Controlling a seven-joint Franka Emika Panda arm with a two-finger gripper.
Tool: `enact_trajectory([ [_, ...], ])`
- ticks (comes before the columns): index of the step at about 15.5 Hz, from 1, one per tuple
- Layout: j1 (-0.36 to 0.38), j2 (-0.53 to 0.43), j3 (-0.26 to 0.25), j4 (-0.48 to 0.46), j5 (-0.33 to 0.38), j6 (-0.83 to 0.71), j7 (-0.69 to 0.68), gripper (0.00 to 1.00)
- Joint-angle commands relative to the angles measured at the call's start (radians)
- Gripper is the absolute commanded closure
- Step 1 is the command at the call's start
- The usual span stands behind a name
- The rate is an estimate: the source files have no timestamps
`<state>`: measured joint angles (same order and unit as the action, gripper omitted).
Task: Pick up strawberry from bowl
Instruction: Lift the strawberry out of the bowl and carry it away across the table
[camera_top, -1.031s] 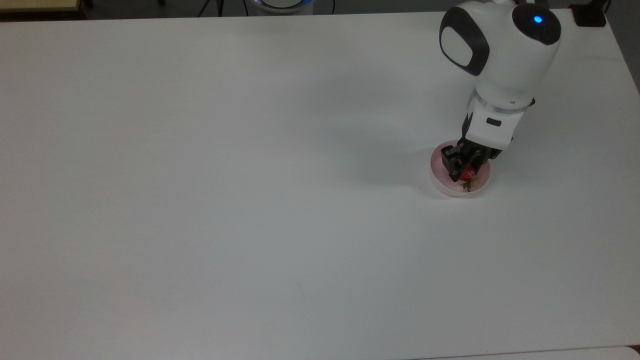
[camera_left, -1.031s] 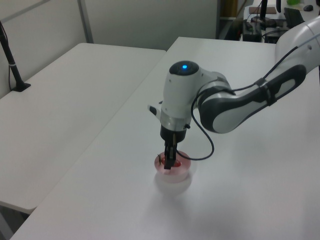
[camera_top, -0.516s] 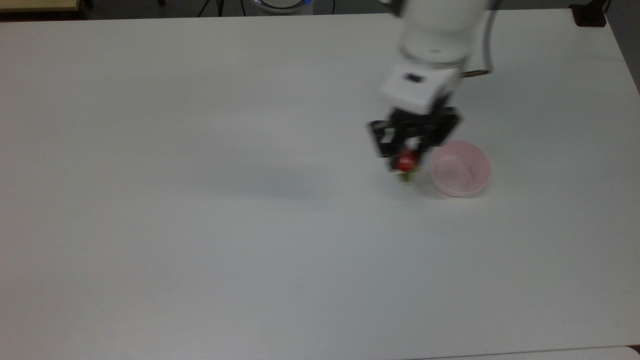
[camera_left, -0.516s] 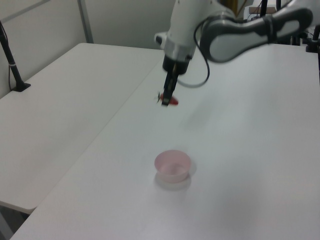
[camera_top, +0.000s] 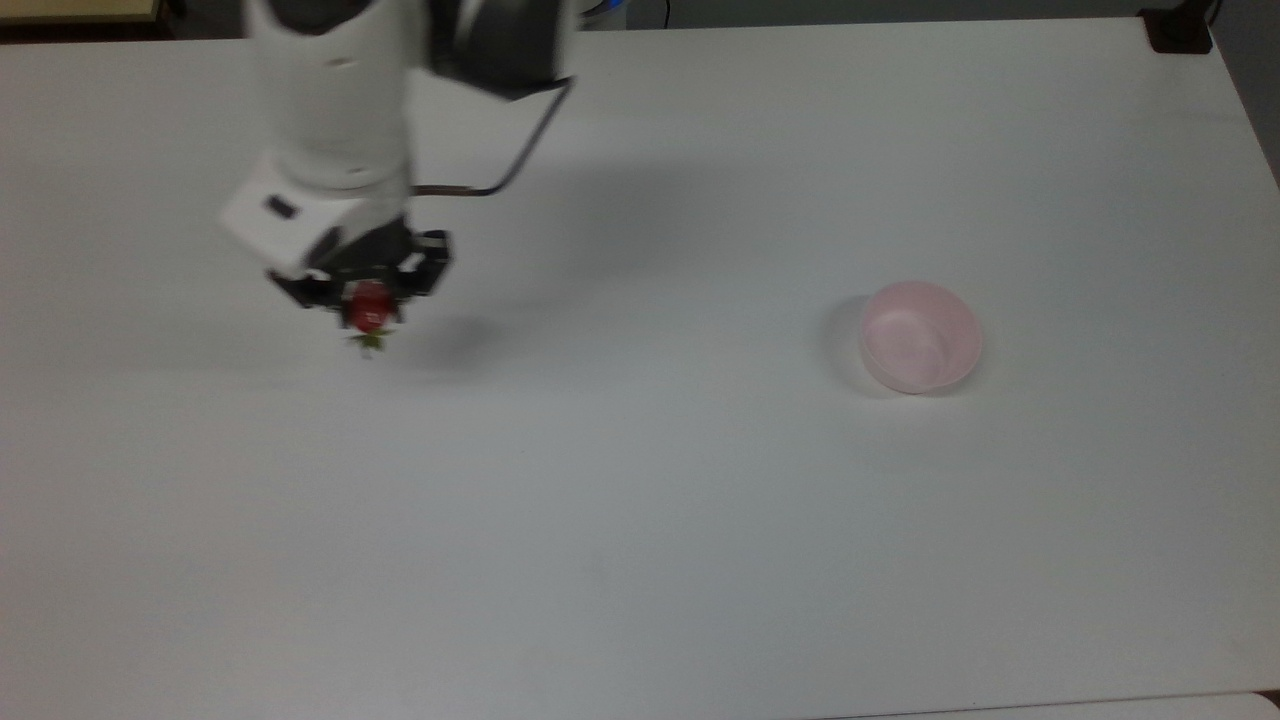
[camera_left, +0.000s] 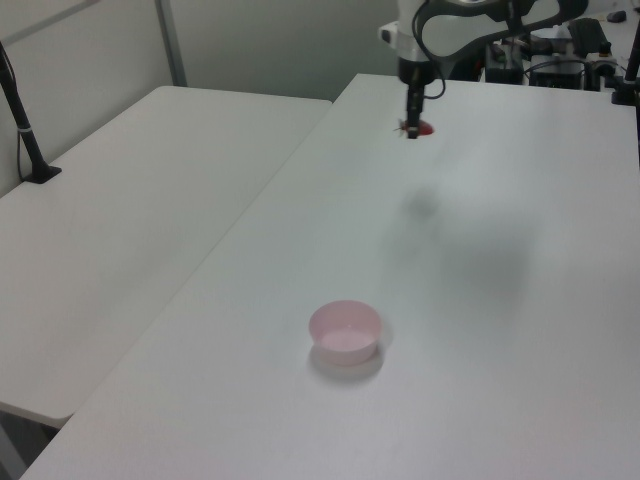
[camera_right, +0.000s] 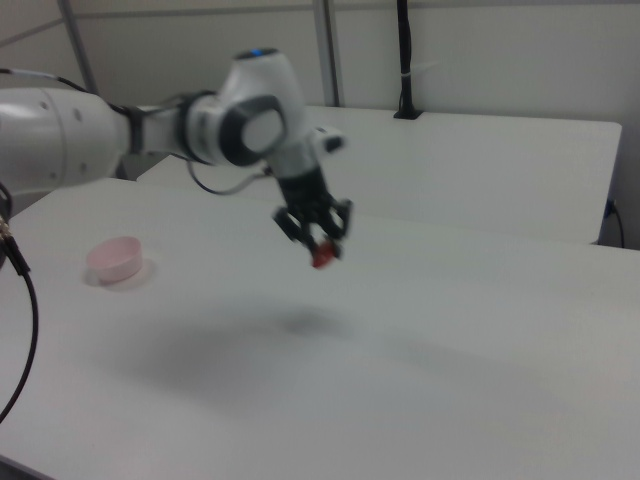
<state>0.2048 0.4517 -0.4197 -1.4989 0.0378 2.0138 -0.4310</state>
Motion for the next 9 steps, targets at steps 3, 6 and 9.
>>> enact_trajectory([
  [3,-0.117,0.093,-0.016,-0.034,0.017,0.144,-0.078,0.59],
  [6,-0.127,0.143,-0.016,-0.034,0.017,0.207,-0.072,0.58],
  [9,-0.127,0.151,-0.016,-0.037,0.017,0.214,-0.06,0.44],
])
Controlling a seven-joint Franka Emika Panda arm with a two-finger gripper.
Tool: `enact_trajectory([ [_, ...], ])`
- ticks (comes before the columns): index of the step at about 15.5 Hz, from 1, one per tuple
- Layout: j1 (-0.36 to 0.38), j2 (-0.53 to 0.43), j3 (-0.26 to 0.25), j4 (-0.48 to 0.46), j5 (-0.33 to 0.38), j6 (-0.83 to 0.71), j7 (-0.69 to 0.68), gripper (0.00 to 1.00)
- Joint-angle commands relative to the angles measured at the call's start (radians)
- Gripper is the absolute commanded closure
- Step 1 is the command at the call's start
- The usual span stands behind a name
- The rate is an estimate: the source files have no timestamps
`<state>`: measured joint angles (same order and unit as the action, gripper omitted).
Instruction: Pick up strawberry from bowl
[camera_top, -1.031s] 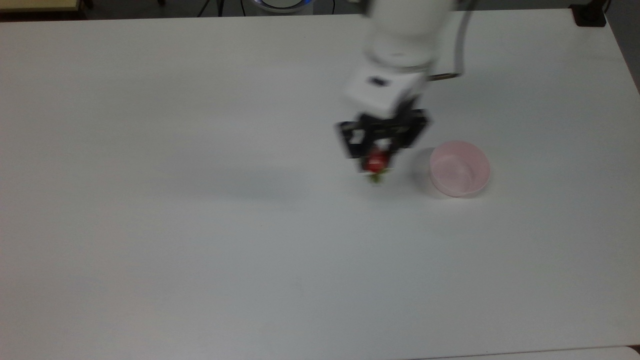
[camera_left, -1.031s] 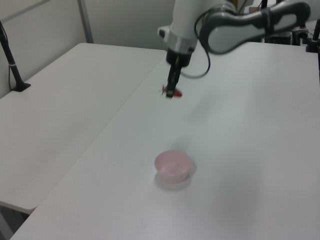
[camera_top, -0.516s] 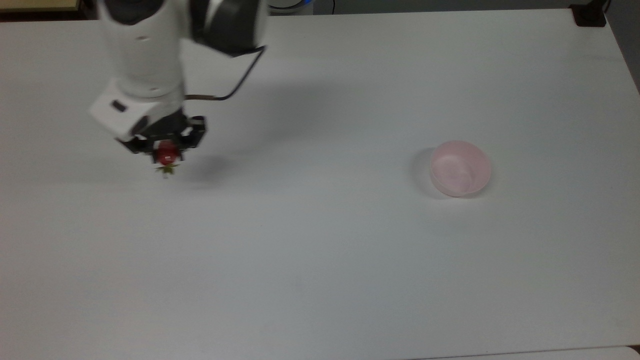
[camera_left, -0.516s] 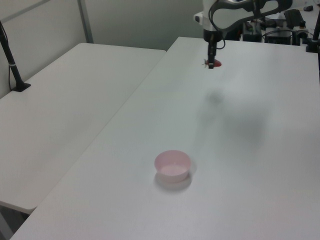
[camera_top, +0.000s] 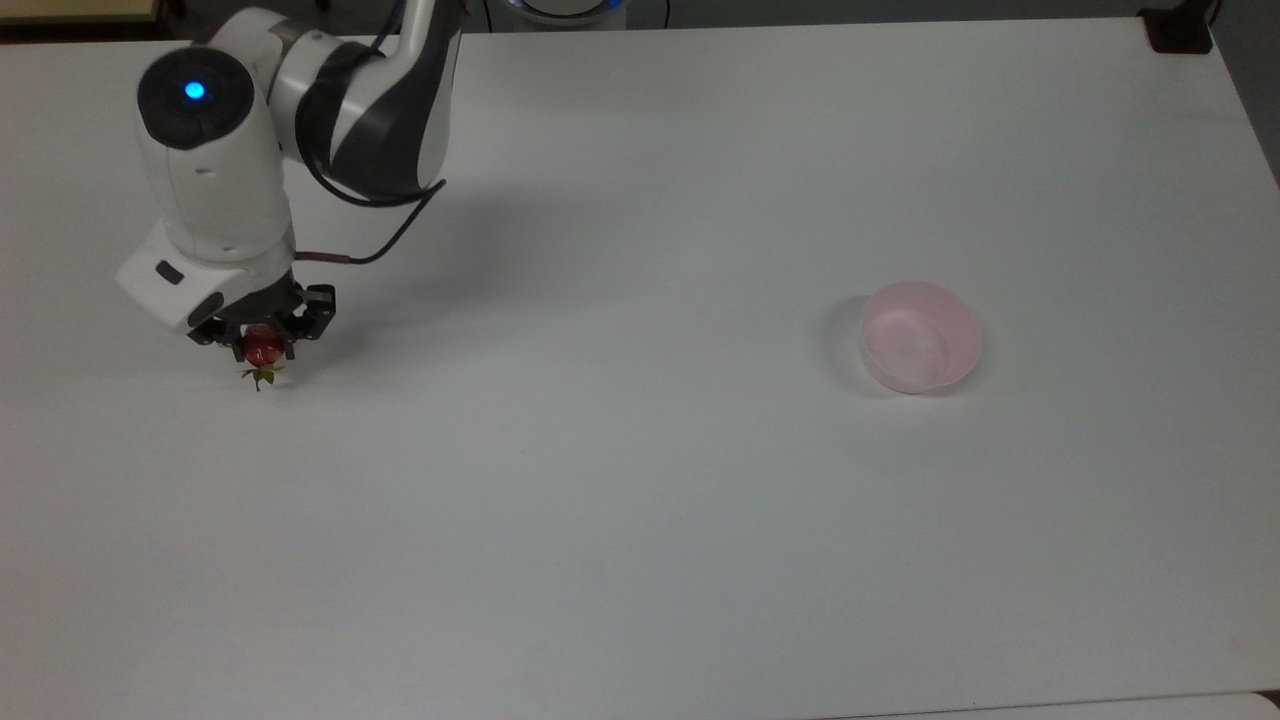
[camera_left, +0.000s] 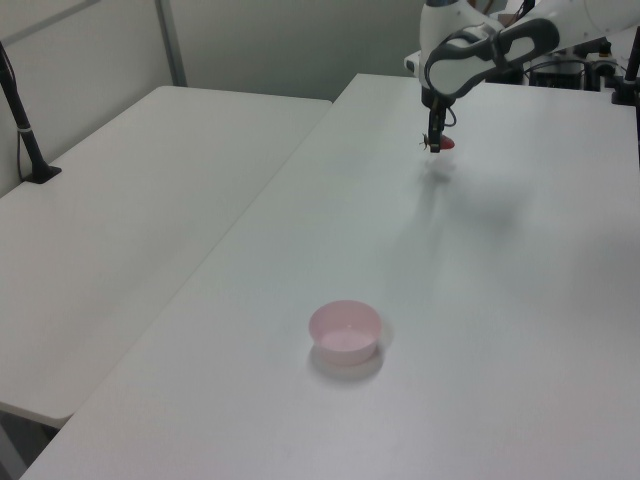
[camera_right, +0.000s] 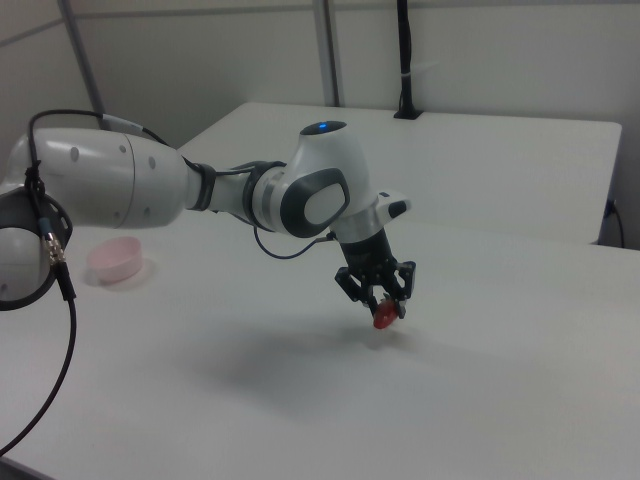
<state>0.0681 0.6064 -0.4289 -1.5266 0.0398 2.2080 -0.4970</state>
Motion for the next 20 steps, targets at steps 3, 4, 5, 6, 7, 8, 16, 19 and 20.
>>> enact_trajectory([
  [3,0.01,0.001,-0.007,-0.009,0.017,0.022,0.049,0.17],
  [4,0.012,0.0,-0.007,-0.007,0.015,0.022,0.079,0.0],
  [5,0.016,-0.008,-0.007,-0.006,0.012,0.022,0.093,0.0],
  [6,0.016,-0.02,-0.007,-0.004,0.014,0.019,0.098,0.0],
  [7,0.018,-0.058,-0.007,-0.007,0.012,0.012,0.101,0.0],
  [8,0.016,-0.115,-0.007,-0.015,0.011,0.004,0.115,0.0],
  [16,0.022,-0.577,0.159,-0.145,-0.032,-0.454,0.379,0.0],
  [19,0.022,-0.695,0.222,-0.202,-0.041,-0.523,0.416,0.0],
  [20,0.021,-0.703,0.232,-0.208,-0.041,-0.546,0.417,0.0],
])
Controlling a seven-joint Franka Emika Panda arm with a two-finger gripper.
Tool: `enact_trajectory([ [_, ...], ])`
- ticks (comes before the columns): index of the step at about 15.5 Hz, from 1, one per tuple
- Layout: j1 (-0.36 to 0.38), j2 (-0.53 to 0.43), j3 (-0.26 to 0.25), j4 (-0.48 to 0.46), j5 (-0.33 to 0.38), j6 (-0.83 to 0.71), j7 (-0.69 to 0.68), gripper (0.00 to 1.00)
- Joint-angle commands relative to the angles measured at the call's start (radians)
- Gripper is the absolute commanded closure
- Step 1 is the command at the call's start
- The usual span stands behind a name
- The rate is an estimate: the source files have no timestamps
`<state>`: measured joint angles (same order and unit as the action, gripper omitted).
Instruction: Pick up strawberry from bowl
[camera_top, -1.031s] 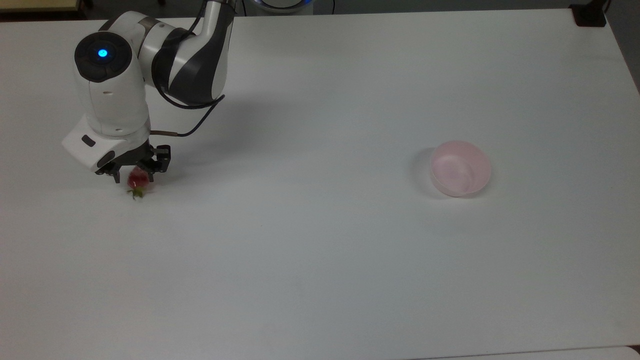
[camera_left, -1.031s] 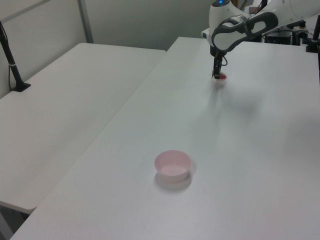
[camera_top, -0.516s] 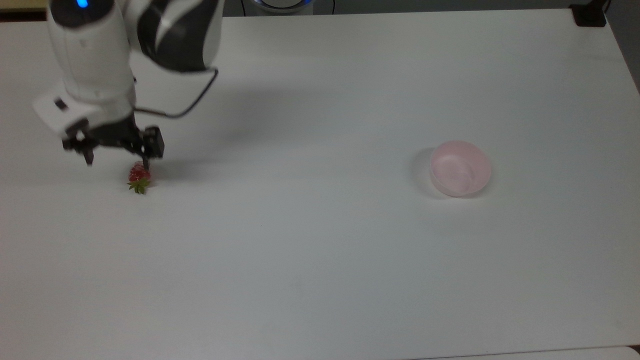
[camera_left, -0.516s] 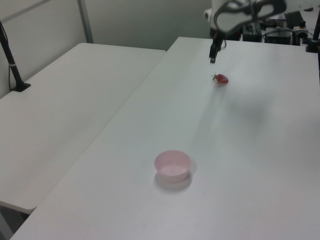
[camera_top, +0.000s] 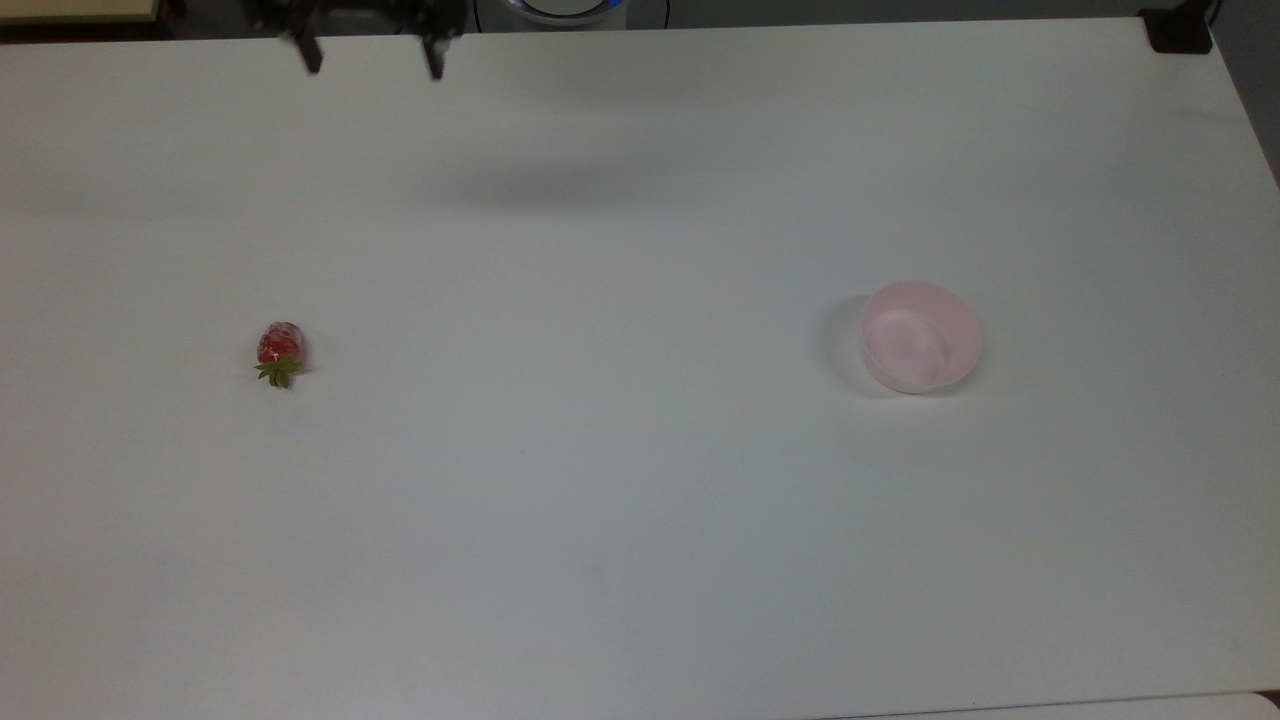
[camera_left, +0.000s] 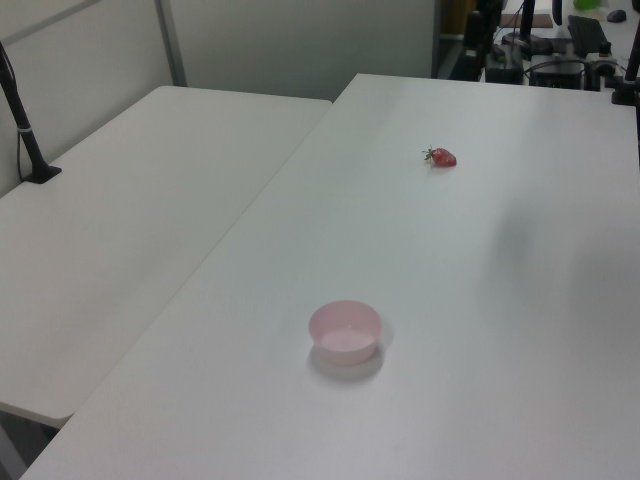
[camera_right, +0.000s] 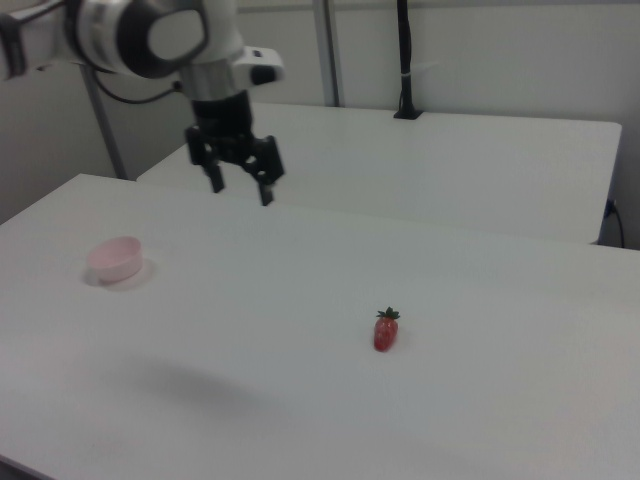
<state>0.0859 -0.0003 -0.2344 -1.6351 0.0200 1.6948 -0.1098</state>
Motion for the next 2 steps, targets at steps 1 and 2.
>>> enact_trajectory([
  [1,0.002,-0.096,0.047,-0.101,-0.023,-0.038,0.032,0.0],
  [2,0.0,-0.095,0.05,-0.101,-0.026,-0.038,0.032,0.0],
])
